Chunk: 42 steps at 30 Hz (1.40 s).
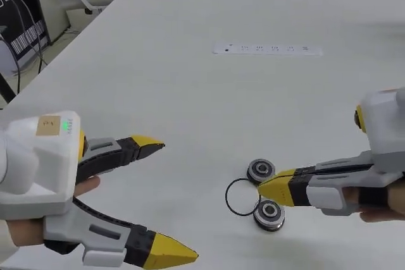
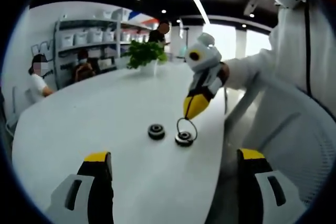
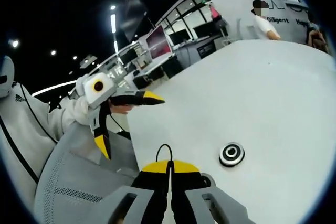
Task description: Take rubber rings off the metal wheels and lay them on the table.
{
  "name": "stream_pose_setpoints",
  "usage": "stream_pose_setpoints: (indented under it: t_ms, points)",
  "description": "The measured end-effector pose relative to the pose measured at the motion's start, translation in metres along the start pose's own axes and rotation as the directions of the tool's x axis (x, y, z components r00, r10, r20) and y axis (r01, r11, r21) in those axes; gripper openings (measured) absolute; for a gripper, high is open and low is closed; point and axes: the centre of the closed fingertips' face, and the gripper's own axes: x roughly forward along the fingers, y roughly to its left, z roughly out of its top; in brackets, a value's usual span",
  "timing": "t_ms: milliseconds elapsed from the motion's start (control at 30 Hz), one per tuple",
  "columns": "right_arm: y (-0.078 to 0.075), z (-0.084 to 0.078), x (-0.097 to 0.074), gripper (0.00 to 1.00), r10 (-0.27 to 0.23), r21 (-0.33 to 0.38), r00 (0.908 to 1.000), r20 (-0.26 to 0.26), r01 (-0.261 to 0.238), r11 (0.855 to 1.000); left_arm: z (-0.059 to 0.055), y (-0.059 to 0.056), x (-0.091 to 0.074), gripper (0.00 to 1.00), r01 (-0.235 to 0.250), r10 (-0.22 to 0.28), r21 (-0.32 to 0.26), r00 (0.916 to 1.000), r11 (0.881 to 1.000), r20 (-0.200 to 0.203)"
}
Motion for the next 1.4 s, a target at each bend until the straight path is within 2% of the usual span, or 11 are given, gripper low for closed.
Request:
stream_pose_setpoints:
  t_ms: [400, 700, 800, 1033, 1200, 1400]
  points:
    - [-0.001, -0.008, 0.022, 0.0, 0.017, -0.04, 0.9978, -0.064, -0.019, 0.999, -0.001, -0.001, 0.0, 1.0, 0.0, 0.0, -0.001, 1.0, 1.0, -0.007]
    - [-0.005, -0.017, 0.032, 0.0, -0.002, -0.056, 0.995, -0.1, -0.003, 0.998, -0.005, -0.003, 0.001, 1.0, 0.01, -0.01, -0.008, 0.9998, 1.0, -0.018]
    - [-0.007, -0.02, 0.036, 0.0, -0.006, -0.057, 0.9938, -0.111, 0.0, 0.998, -0.01, -0.006, 0.003, 1.0, 0.021, -0.022, -0.011, 0.9989, 1.0, -0.042]
    - [-0.012, -0.028, 0.044, 0.0, -0.009, -0.058, 0.9898, -0.142, 0.001, 0.998, -0.012, -0.006, 0.003, 1.0, 0.023, -0.024, -0.017, 0.9986, 1.0, -0.048]
    - [-0.017, -0.033, 0.05, 0.0, -0.031, -0.069, 0.985, -0.17, 0.019, 0.997, -0.016, -0.009, 0.005, 1.0, 0.036, -0.037, -0.013, 0.997, 0.999, -0.069]
    - [-0.02, -0.034, 0.051, 0.0, -0.044, -0.087, 0.9834, -0.176, 0.029, 0.996, -0.02, -0.011, 0.006, 1.0, 0.042, -0.043, -0.012, 0.9953, 0.999, -0.086]
